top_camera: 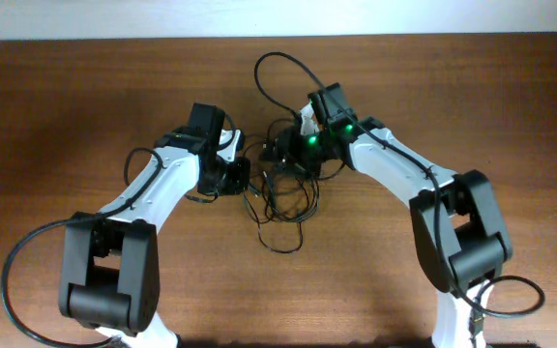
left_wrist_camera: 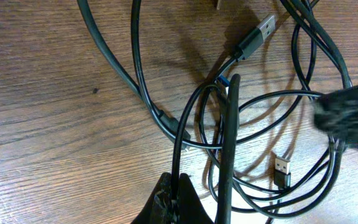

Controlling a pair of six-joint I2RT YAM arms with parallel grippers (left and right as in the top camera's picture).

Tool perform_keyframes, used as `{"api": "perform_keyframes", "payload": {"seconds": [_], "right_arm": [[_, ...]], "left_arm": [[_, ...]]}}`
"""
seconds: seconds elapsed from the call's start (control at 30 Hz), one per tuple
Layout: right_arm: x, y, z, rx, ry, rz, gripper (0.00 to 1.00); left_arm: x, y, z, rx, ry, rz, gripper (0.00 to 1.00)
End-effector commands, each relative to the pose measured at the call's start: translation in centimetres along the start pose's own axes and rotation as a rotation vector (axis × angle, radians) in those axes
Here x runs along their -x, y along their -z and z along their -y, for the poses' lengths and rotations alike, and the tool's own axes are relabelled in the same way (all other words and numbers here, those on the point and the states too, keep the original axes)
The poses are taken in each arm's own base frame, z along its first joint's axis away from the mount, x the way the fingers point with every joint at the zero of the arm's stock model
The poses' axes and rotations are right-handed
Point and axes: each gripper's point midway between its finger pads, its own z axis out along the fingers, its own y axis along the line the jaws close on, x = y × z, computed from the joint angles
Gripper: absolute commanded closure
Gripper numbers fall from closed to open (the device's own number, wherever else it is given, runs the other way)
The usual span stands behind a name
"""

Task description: Untangle cables

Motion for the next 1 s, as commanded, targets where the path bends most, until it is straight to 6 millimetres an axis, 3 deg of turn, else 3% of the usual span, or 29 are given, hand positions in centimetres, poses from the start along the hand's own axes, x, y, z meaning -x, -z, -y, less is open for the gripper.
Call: {"api": "perform_keyframes", "payload": {"seconds": [0.0, 0.2, 0.33, 0.37, 0.4, 0.53, 0.6, 0.83, 0.93, 0.97], "right_arm": [[-0.6, -2.5, 1.0, -0.042, -0.183, -0.013, 0.48], [-0.4, -3.8, -1.4, 0.029, -0.195, 0.012, 0.47], [-0.2, -4.7, -1.1, -0.01, -0.197, 0.071, 0.48], [-0.3, -5.1, -1.1, -0.02, -0.193, 0.081, 0.62], [-0.3, -5.1, -1.0, -0.027, -0.164, 0.087, 0.96], [-1.4, -4.9, 0.0, -0.075, 0.09, 0.033, 0.96], [-2.5, -3.7, 2.0, -0.15, 0.137, -0.022, 0.96], [-5.6, 5.9, 8.2, -0.314, 0.377, -0.253, 0.96], [-3.9, 8.7, 12.0, -0.492, 0.343, -0.217, 0.96], [-3.3, 9.5, 13.1, -0.549, 0.336, -0.2, 0.96]], "left_arm": [[-0.5, -0.4, -0.4, 0.013, 0.013, -0.014, 1.0], [-0.5, -0.4, -0.4, 0.013, 0.013, -0.014, 1.0], [-0.5, -0.4, -0.4, 0.013, 0.013, -0.014, 1.0], [-0.5, -0.4, -0.4, 0.013, 0.013, -0.014, 1.0], [-0.5, -0.4, -0.4, 0.013, 0.013, -0.014, 1.0], [-0.6, -0.4, -0.5, 0.021, 0.014, -0.016, 1.0], [-0.5, -0.4, -1.1, 0.057, 0.015, -0.01, 1.0], [-0.4, -0.4, -1.2, 0.059, 0.033, -0.007, 1.0], [-0.4, -0.3, -0.9, 0.042, 0.061, -0.008, 1.0], [-0.2, 0.0, 0.1, -0.018, 0.064, -0.012, 1.0]]}}
